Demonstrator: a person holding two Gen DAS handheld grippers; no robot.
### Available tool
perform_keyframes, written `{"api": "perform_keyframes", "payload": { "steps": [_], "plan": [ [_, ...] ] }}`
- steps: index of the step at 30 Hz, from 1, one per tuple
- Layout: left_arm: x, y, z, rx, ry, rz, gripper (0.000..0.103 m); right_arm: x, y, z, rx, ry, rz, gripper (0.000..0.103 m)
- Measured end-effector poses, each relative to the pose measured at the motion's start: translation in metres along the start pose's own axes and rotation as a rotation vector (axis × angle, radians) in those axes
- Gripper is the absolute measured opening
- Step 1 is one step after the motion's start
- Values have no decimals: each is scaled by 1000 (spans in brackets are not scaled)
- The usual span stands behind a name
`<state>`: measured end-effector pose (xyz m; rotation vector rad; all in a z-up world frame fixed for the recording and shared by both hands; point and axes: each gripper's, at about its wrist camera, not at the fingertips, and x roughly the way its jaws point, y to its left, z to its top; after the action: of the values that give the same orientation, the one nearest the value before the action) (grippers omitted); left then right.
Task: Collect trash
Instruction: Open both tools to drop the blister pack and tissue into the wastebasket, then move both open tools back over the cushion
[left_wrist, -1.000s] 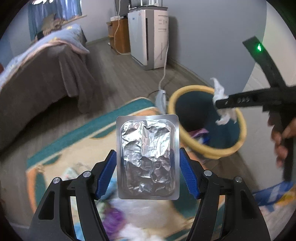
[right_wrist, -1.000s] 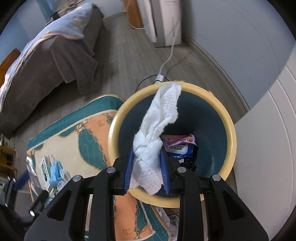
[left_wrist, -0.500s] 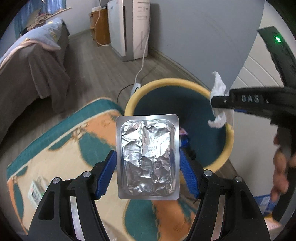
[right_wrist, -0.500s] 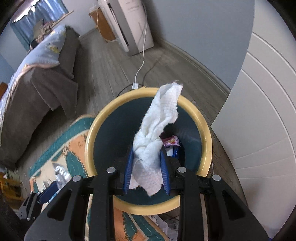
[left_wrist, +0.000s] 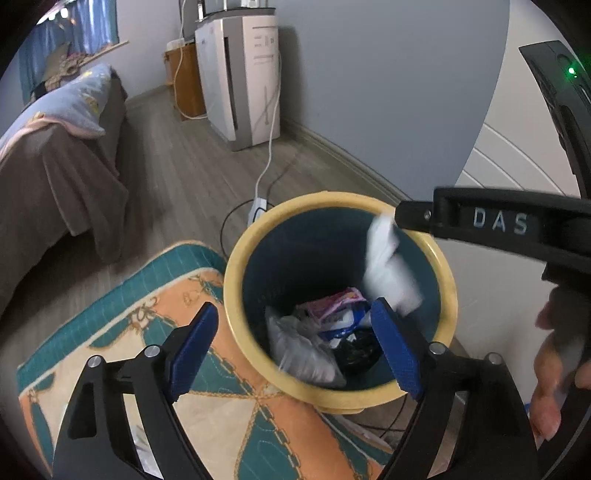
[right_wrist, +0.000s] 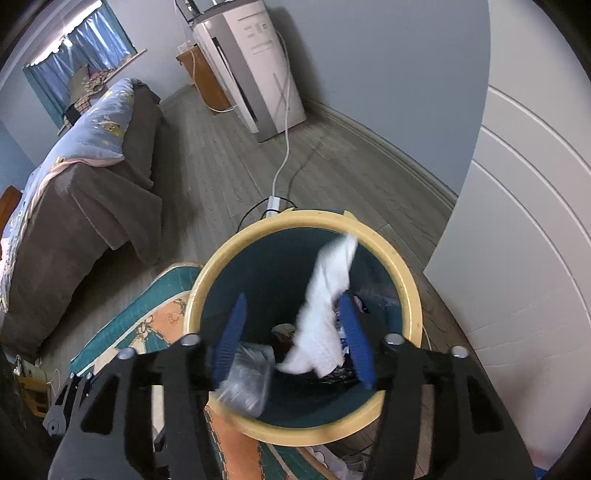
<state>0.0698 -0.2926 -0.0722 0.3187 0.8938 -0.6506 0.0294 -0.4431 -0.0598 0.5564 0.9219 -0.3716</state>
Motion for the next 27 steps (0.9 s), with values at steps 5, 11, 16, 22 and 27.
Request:
{"api": "perform_keyframes", "payload": {
  "steps": [5,11,16,22,27],
  "plan": [
    [-7,9,-9,-27,2,17,92,4,5,-3,-13,20,-9,83],
    [-37,33,-24,-60,-9,59,94,7,28,-7,-78,47,-14,95],
    [-69,69,-41,-92,-10,122,95,-2,65,-15,-167,33,3,97],
    [-113,127,-66,-166,-9,244,96,-13,114,-29,-285,24,44,97],
    [-150,170,-90,-266,-3,306,96,-18,151,-44,-373,16,61,97]
  ]
}}
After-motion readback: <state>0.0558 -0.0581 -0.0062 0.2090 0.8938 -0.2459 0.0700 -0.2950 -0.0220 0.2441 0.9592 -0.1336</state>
